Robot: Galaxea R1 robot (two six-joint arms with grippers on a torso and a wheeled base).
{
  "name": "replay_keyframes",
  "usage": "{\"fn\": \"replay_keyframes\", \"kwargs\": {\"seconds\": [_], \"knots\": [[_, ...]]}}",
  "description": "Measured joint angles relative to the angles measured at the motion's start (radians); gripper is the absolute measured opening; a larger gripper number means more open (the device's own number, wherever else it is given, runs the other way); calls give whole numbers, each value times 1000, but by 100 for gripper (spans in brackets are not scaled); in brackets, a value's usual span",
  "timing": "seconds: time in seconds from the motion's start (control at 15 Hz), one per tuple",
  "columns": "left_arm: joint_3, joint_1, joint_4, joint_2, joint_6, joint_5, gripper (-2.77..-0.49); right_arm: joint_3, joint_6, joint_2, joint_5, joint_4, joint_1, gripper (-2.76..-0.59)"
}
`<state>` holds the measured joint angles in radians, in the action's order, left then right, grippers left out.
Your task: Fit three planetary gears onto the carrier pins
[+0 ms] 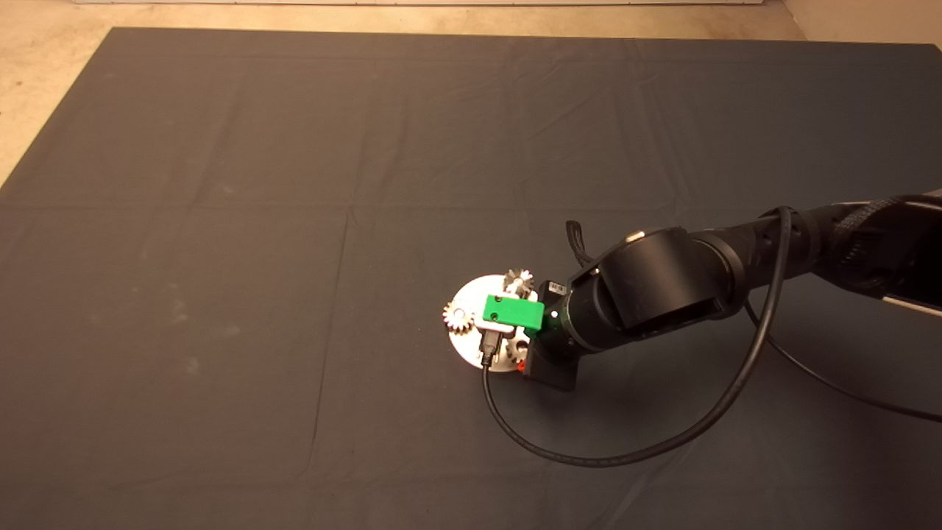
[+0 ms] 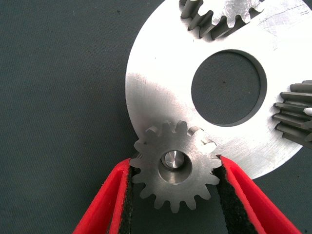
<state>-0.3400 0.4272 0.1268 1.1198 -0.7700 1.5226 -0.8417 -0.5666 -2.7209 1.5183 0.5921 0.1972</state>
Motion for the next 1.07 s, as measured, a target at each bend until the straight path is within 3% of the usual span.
{"fn": "replay_keyframes", "kwargs": {"seconds": [0.27, 0.53, 0.73, 0.87, 1.07], "knots": [[0, 0, 0, 5, 0, 0, -124, -1, 0, 4, 16, -1, -16, -212], [0, 0, 0, 5, 0, 0, -124, -1, -8, 6, 15, -2, -16, -193], [0, 0, 0, 5, 0, 0, -124, 2, -37, 5, 14, -23, -5, -175], [0, 0, 0, 6, 0, 0, -124, 19, -74, 6, 14, -59, 46, -175], [0, 0, 0, 21, 0, 0, -124, 75, -178, 17, 14, -131, 164, -162]]}}
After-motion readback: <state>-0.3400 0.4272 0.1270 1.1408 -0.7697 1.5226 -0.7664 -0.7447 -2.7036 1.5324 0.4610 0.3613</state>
